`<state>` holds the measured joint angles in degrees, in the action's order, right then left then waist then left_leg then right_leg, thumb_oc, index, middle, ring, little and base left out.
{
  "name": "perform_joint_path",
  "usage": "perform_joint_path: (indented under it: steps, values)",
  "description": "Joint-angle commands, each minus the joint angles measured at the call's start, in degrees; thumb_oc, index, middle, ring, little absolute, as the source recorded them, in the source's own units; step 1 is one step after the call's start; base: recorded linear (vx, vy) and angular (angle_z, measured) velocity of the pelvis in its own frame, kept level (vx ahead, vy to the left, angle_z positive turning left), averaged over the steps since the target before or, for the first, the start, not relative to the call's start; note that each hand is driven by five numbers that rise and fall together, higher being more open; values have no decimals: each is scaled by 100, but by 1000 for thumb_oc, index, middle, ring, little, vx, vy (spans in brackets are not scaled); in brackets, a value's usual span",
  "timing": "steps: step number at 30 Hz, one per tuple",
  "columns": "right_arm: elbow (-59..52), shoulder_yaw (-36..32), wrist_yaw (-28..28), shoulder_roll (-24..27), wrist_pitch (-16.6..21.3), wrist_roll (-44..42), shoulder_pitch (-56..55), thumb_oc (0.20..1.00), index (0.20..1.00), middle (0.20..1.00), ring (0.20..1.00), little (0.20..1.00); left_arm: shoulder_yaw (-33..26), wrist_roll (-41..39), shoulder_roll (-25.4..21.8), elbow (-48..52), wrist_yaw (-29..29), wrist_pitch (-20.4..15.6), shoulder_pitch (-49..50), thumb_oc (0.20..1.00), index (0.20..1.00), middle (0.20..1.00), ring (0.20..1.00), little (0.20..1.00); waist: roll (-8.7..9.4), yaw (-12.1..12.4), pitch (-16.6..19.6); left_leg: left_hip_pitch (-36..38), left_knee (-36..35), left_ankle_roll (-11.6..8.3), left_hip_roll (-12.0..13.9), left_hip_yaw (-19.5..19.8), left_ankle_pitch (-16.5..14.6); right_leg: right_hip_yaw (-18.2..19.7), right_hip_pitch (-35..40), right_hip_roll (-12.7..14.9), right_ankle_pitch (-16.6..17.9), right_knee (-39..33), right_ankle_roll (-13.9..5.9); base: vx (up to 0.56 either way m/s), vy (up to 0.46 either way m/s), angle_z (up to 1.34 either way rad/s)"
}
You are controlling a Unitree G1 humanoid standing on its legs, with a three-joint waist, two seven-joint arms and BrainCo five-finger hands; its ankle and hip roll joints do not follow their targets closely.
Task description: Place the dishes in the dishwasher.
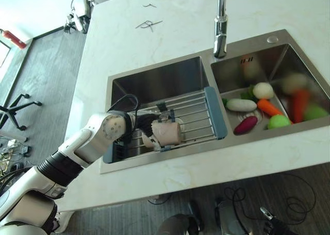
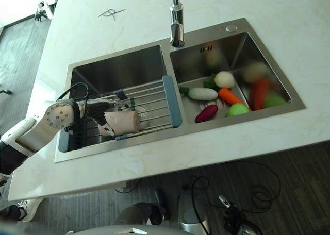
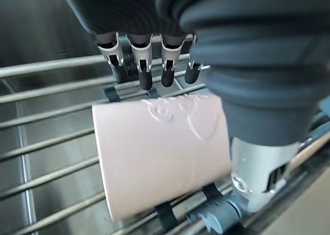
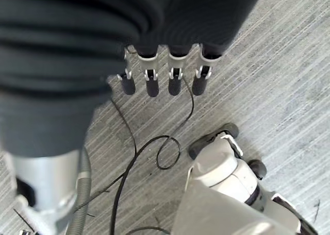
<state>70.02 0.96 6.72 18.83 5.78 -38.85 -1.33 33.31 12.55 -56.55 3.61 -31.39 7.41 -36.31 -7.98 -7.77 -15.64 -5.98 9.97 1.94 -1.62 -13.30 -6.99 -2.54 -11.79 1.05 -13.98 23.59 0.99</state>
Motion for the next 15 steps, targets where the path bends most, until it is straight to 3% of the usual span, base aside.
perform_joint_path:
  steps: [1,10,14,15]
  values:
    - [-103,1,21,80,151,-231,-245,1000,1000,1000,1000,1000,-402,316,-241,25,467,-221,-55,1000,1000,1000,1000,1000,56,-91,331,-270,722,-325,269,312,-573,221,-75,530,722,-640,-949,0,0,0]
    - [-163,27,75,73,176,-337,-199,1000,1000,1000,1000,1000,-440,789,-238,-85,955,-504,-22,1000,1000,1000,1000,1000,101,-89,200,-376,722,-322,263,358,-558,223,-183,535,751,-640,-941,-13,-3,0]
    - [-189,49,76,77,195,-378,-152,1000,1000,1000,1000,1000,-344,774,-215,-92,866,-544,-87,1000,1000,1000,1000,1000,99,-95,153,-407,722,-325,272,355,-553,228,-219,537,759,-640,-940,-24,-1,0]
    - [-184,40,74,88,204,-393,-112,1000,1000,1000,1000,1000,-229,743,-194,-27,585,-455,-153,1000,1000,1000,1000,1000,89,-97,133,-421,722,-333,277,355,-548,224,-232,539,761,-640,-942,-53,0,0]
